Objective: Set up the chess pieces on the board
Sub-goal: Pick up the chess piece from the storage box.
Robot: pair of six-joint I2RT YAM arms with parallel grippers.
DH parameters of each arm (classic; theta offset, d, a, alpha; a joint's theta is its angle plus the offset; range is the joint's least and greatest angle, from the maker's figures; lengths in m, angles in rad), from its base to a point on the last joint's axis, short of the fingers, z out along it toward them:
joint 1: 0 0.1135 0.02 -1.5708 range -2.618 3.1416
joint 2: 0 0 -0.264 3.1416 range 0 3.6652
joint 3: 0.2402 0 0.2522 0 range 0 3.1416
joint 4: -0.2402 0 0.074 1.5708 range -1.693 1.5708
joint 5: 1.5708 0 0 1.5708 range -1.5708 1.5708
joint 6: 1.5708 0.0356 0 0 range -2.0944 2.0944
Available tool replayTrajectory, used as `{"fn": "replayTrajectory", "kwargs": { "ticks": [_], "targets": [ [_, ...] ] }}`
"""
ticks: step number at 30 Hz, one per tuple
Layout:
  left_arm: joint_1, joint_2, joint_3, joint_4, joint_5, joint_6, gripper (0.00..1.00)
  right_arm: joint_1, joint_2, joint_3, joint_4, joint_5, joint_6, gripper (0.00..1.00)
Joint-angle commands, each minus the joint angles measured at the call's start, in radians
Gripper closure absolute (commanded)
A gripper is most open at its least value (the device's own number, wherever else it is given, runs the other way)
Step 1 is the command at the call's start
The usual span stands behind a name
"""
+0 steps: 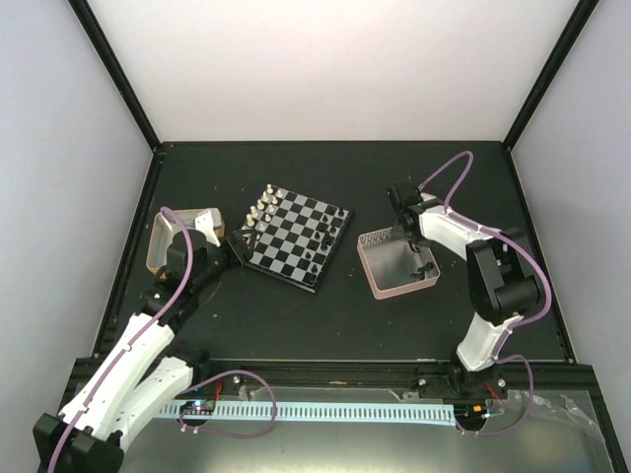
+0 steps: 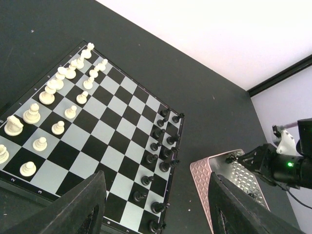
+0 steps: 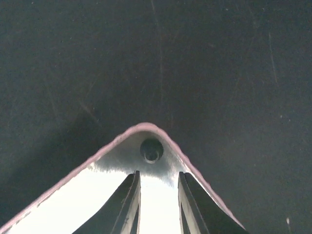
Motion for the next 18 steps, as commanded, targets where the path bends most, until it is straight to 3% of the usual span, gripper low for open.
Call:
{"fn": "replayTrajectory", "kwargs": {
  "ticks": [1, 18],
  "targets": [
    [0.006, -0.008, 0.016, 0.022, 0.0, 0.015, 0.41, -0.024, 0.045, 0.056, 0.046, 0.017, -0.01, 0.77],
    [0.006, -0.007, 0.017, 0.022, -0.012, 0.015, 0.41, -0.048, 0.141, 0.103, 0.045, 0.027, -0.036, 0.86]
  ]
}}
